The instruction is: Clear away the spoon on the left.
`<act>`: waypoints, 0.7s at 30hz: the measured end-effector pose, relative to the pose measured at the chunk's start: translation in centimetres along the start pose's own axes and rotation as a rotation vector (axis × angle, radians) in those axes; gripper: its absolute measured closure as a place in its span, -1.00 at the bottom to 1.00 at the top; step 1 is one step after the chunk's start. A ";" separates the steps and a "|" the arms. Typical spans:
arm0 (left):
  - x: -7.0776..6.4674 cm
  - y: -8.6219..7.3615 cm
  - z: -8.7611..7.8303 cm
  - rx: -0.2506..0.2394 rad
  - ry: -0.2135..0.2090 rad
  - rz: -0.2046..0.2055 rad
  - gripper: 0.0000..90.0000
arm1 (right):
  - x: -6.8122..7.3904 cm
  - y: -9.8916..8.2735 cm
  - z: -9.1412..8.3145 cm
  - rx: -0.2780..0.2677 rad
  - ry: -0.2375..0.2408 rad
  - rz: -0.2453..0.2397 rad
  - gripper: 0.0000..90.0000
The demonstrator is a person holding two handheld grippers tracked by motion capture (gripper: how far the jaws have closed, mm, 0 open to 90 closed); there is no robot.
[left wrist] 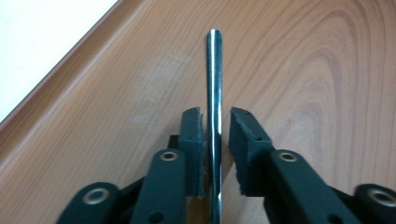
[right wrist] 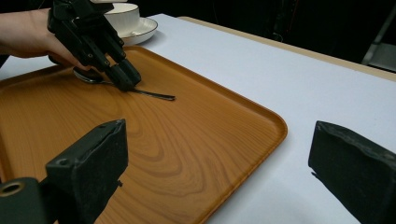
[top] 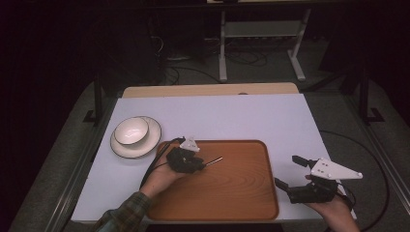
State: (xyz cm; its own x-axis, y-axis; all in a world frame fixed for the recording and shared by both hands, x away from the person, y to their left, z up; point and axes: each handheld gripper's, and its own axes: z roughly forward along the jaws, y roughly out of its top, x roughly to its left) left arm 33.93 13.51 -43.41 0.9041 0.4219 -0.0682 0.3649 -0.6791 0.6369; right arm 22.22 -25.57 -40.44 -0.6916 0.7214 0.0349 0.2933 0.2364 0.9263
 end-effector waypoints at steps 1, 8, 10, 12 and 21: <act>0.0 0.0 0.0 0.000 0.001 -0.001 0.53 | 0.0 0.0 0.0 0.000 0.000 0.001 -0.91; 0.3 0.0 -0.8 -0.053 0.000 -0.035 -0.01 | 0.0 0.0 -0.1 -0.002 -0.002 0.000 -0.91; 0.4 -0.1 -1.1 -0.073 0.002 -0.050 -0.17 | 0.0 0.0 -0.1 -0.002 -0.003 0.000 -0.91; 0.4 -0.3 -1.5 -0.092 0.012 -0.057 -0.30 | -0.1 0.0 -0.2 -0.002 -0.004 0.001 -0.91; 0.4 -1.4 -4.5 -0.183 0.040 -0.076 -0.64 | -0.1 0.0 -0.2 -0.006 -0.006 0.000 -0.91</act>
State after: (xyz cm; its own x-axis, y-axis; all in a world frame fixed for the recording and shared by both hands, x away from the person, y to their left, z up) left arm 32.81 17.35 -40.85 0.8646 0.4938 -0.0929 0.3817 -0.5253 0.7605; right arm 22.12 -25.77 -40.34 -0.6876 0.7253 0.0325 0.2893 0.2326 0.9286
